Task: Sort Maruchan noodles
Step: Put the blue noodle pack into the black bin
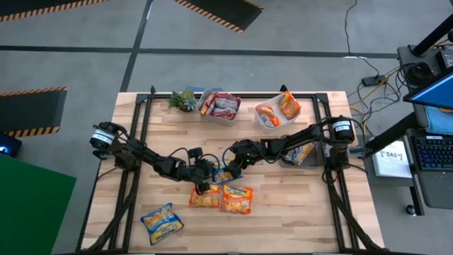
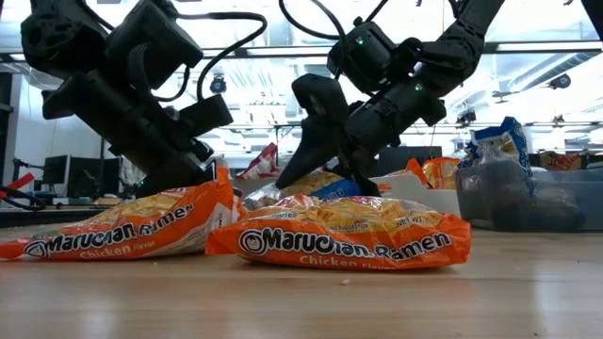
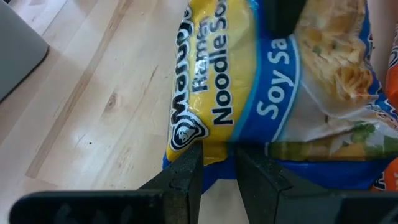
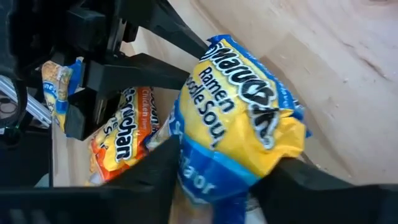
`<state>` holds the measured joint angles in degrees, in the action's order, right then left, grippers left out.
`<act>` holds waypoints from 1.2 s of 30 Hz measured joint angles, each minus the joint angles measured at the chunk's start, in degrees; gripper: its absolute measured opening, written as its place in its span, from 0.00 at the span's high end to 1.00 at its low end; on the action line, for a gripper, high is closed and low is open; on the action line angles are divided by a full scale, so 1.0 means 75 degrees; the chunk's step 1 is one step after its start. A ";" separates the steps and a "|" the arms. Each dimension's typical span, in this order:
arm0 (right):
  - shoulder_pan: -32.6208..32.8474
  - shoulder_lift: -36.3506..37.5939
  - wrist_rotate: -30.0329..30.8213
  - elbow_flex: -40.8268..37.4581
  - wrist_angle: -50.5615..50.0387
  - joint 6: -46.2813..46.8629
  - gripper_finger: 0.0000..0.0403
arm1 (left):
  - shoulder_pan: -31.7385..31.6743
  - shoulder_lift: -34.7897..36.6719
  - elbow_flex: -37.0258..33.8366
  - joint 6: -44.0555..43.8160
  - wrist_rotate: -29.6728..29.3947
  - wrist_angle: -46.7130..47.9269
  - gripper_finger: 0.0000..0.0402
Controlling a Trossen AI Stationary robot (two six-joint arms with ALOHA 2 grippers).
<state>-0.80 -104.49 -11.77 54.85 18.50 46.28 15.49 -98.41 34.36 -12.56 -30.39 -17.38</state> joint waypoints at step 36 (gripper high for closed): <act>-0.0110 0.3396 0.0994 0.4126 -1.0482 -0.1350 0.96 | -0.0003 0.4864 0.0762 0.4660 -0.0970 0.0782 0.81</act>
<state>-1.63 -79.02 -4.31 85.80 -60.12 36.15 15.46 -61.93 40.08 22.40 -37.67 -11.51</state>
